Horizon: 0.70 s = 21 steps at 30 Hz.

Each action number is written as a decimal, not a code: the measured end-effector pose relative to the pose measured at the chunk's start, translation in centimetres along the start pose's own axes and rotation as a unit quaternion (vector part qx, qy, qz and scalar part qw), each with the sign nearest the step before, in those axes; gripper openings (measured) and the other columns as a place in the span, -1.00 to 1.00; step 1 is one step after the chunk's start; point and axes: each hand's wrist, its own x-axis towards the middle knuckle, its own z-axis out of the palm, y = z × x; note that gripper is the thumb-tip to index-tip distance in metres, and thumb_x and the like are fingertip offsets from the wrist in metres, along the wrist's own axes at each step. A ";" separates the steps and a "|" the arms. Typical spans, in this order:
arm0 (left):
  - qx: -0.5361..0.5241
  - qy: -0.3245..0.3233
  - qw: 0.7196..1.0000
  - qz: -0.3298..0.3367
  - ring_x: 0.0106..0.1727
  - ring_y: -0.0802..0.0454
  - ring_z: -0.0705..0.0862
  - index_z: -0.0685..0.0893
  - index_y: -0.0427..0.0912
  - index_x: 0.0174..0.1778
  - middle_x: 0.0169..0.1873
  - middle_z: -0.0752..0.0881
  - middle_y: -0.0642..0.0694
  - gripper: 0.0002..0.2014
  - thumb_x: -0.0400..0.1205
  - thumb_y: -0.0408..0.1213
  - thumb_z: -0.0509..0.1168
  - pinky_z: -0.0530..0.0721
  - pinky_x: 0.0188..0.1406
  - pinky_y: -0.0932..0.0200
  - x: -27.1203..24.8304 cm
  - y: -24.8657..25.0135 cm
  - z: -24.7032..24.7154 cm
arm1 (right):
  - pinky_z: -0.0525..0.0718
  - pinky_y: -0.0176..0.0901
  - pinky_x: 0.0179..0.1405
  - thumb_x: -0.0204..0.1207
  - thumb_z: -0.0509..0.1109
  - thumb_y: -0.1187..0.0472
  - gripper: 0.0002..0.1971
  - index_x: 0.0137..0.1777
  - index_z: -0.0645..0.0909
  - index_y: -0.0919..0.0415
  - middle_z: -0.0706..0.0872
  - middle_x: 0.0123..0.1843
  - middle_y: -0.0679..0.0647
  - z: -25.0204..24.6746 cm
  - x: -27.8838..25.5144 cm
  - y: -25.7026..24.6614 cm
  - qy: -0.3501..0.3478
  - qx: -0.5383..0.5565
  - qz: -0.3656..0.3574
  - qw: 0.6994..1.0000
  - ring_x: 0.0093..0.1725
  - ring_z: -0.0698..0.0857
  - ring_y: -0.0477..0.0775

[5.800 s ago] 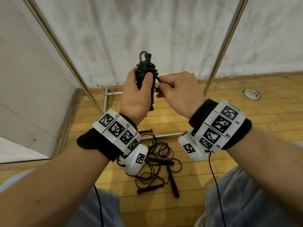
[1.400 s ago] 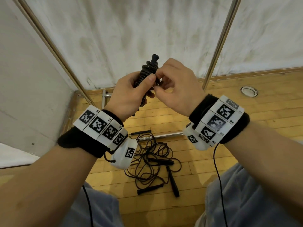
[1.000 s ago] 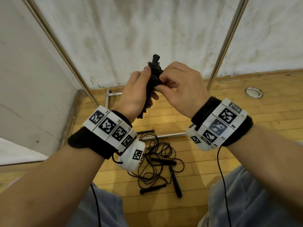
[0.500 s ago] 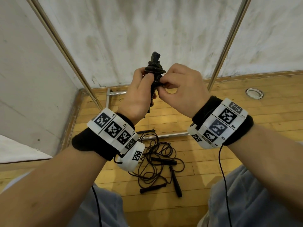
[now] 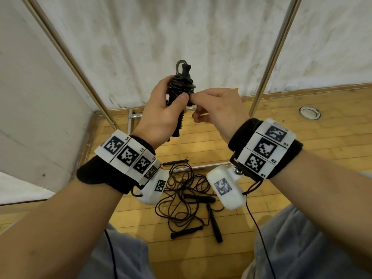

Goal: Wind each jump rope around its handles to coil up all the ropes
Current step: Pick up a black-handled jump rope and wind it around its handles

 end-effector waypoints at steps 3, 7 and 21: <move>0.007 0.011 1.000 0.013 0.09 -0.16 0.60 0.45 -0.05 0.37 0.10 0.61 -0.18 -0.56 0.55 -0.07 0.16 0.58 0.13 -0.20 -0.1 0.0 0.3 | 0.65 -0.14 -0.41 0.46 0.32 0.29 -0.81 -0.38 0.59 0.28 0.48 -0.65 -0.06 -0.4 0.9 -0.1 0.066 0.025 0.038 0.997 -0.59 0.58 -0.01; -0.029 0.012 1.000 0.004 -0.03 0.02 0.60 0.45 -0.05 0.30 -0.03 0.62 -0.01 -0.61 0.54 -0.09 0.17 0.56 -0.03 0.02 -0.1 -0.5 0.4 | 0.67 -0.13 -0.44 0.51 0.25 0.25 -0.80 -0.33 0.51 0.28 0.49 -0.61 -0.05 -0.5 1.4 0.2 0.067 0.037 0.060 0.995 -0.59 0.59 0.04; 0.002 0.161 0.985 -0.057 -0.47 0.12 0.60 0.64 -0.01 -0.15 -0.44 0.68 0.06 -0.76 0.37 0.01 0.40 0.51 -0.50 0.23 1.2 -1.6 0.4 | 0.50 -0.26 -0.61 0.65 0.24 0.15 -0.61 -0.42 0.61 0.24 0.52 -0.58 0.04 0.1 0.3 0.5 0.030 -0.104 0.010 0.994 -0.65 0.50 -0.01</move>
